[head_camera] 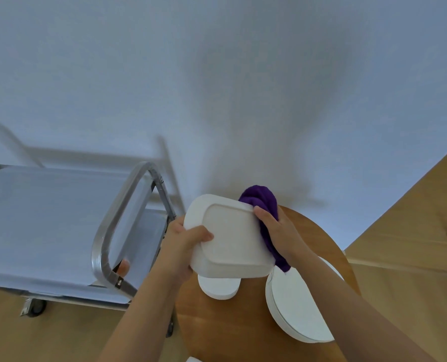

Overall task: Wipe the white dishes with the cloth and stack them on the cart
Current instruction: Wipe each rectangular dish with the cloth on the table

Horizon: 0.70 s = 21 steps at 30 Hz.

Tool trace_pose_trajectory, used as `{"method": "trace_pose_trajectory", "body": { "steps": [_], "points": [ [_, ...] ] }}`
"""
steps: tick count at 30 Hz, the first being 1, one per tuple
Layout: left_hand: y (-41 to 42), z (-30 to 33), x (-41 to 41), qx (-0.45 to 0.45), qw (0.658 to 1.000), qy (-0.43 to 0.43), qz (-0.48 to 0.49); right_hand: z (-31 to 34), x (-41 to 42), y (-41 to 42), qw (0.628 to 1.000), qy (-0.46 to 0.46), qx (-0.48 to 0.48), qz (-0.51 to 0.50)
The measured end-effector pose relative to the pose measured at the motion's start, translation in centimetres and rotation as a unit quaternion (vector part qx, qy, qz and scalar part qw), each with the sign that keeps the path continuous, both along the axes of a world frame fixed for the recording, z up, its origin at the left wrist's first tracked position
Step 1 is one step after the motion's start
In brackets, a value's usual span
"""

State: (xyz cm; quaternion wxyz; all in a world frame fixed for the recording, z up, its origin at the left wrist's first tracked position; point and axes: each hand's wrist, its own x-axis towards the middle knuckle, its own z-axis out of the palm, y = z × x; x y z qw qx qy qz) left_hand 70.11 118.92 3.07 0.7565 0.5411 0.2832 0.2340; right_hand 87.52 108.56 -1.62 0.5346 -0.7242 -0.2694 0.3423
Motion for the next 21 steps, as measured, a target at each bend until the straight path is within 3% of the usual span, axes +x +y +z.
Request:
{"method": "trace_pose_trajectory", "body": {
  "steps": [5, 11, 14, 18, 21],
  "points": [
    [-1.3, -1.0, 0.7, -0.040, 0.995, -0.020, 0.087, -0.4, -0.2, 0.6, 0.994, 0.048, -0.017, -0.099],
    [-3.7, -2.6, 2.3, -0.041, 0.990, 0.044, 0.131, -0.8, -0.8, 1.1, 0.956, 0.187, 0.034, -0.225],
    [-2.6, -3.1, 1.8, -0.041, 0.998, 0.030, 0.029, 0.0, 1.1, 0.3, 0.975, 0.131, 0.005, -0.178],
    [-0.2, -2.7, 0.9, -0.225, 0.967, -0.024, -0.114, 2.0, 3.1, -0.2, 0.996, 0.036, -0.033, -0.074],
    [0.6, -2.4, 1.7, -0.260, 0.951, 0.023, -0.167, 3.4, 3.1, 0.2, 0.999, -0.004, -0.046, 0.003]
  ]
}}
